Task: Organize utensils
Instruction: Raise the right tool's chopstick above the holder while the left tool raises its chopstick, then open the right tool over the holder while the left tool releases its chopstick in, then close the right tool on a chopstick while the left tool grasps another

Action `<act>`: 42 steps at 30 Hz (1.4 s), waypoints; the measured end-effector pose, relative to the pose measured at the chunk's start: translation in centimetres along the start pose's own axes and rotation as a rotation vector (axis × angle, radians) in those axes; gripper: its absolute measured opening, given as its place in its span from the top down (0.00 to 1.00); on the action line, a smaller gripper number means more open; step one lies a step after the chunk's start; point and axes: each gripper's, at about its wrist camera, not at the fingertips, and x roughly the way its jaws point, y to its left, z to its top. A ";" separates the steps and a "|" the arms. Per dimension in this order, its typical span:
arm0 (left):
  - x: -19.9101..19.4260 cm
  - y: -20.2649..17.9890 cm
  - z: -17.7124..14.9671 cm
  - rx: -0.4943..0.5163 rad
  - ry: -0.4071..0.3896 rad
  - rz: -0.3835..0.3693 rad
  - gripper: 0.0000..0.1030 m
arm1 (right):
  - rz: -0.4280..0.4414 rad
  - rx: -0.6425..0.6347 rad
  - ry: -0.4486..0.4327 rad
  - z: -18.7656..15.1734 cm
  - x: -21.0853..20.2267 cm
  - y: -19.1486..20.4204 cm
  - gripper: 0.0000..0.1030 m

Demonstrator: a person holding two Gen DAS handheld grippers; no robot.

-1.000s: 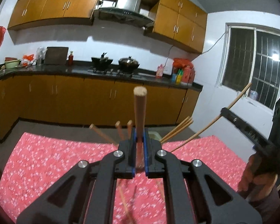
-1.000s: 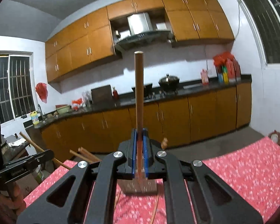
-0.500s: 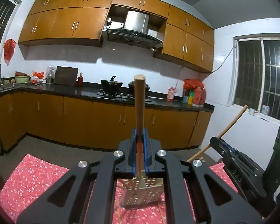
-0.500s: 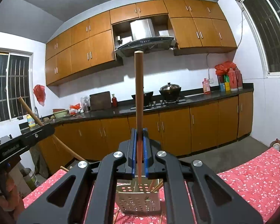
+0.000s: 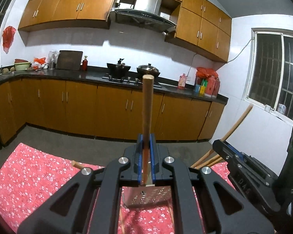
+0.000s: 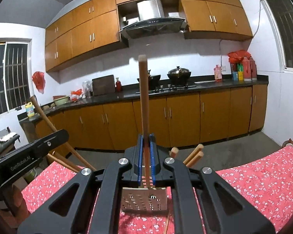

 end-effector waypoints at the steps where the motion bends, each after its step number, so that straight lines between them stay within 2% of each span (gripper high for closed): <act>1: -0.1 0.1 -0.1 -0.001 0.000 -0.006 0.88 | 0.003 -0.001 0.003 0.0 -0.1 0.0 0.87; 2: -0.3 0.2 0.0 -0.005 -0.002 -0.008 0.83 | 0.006 -0.001 0.003 0.1 -0.3 0.2 0.76; 4: -0.7 0.4 0.2 -0.014 -0.011 -0.013 0.78 | 0.002 0.001 -0.014 0.5 -1.0 0.1 0.60; 12: -4.4 2.0 -0.2 -0.044 -0.050 -0.006 0.70 | -0.013 0.000 -0.077 1.2 -5.2 -0.9 0.52; 15: -5.7 3.0 -1.3 -0.057 -0.039 0.022 0.68 | -0.052 0.010 -0.056 0.3 -6.0 -2.0 0.50; 19: -6.5 4.8 -4.6 -0.066 0.030 0.081 0.66 | -0.105 0.039 0.053 -2.7 -5.5 -4.1 0.50; 24: -5.1 6.4 -10.2 -0.069 0.180 0.146 0.65 | -0.141 0.085 0.297 -8.9 -2.5 -5.8 0.50; 28: -3.4 6.8 -14.3 -0.063 0.307 0.166 0.65 | -0.080 0.122 0.473 -13.8 -0.8 -5.1 0.59; 33: -2.5 6.3 -17.6 -0.048 0.391 0.149 0.65 | -0.039 0.063 0.586 -17.9 0.0 -2.1 0.63; 37: -2.2 5.4 -19.1 -0.037 0.427 0.120 0.65 | -0.054 0.016 0.612 -19.7 0.0 -1.0 0.67; 39: -2.1 5.0 -19.6 -0.030 0.441 0.111 0.65 | -0.071 -0.006 0.608 -20.1 -0.3 -0.7 0.76; 40: -2.0 4.7 -19.9 -0.027 0.450 0.106 0.65 | -0.075 -0.004 0.611 -20.1 -0.2 -0.7 0.87; 42: -1.7 4.3 -20.3 -0.022 0.463 0.099 0.65 | -0.093 0.006 0.610 -20.2 -0.2 -1.0 0.90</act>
